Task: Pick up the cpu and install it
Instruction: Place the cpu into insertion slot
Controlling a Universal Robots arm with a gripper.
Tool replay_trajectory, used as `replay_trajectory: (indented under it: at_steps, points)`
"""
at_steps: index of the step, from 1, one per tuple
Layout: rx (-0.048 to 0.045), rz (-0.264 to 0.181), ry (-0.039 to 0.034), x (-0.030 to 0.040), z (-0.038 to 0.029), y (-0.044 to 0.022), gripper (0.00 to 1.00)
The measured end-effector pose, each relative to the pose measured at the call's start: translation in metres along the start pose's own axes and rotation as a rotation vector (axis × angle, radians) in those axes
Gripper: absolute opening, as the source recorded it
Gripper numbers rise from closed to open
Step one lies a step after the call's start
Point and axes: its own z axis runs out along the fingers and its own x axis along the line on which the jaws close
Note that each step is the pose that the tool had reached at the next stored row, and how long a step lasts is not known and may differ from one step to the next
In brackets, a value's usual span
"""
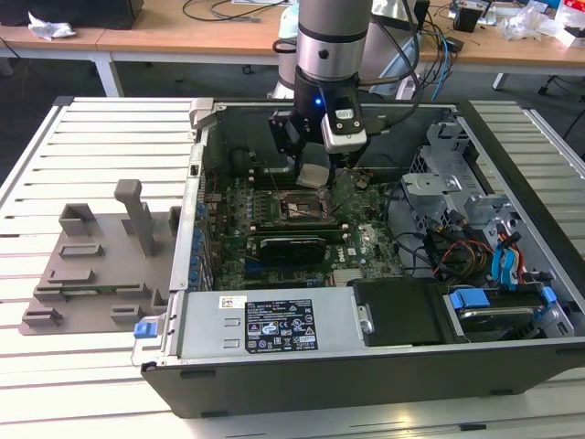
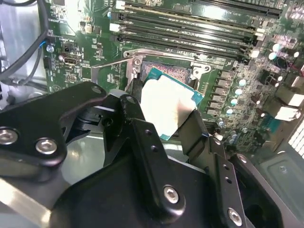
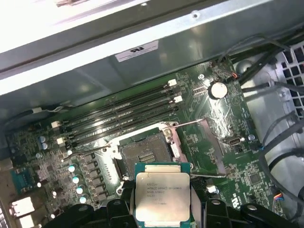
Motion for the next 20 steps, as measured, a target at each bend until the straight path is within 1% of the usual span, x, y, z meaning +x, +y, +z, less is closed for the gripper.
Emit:
replay_trajectory:
  at_steps: [11, 14, 16, 20]
  points:
    - [0.0011, 0.103, -0.0011, 0.0000, 0.0001, 0.0000, 0.55]
    - [0.0014, 0.141, -0.0014, 0.0000, 0.0003, 0.0000, 0.55]
    - [0.0019, 0.179, -0.0019, 0.0000, 0.0003, 0.0000, 0.55]
    - [0.0028, 0.217, -0.0026, 0.0000, 0.0005, 0.0000, 0.55]
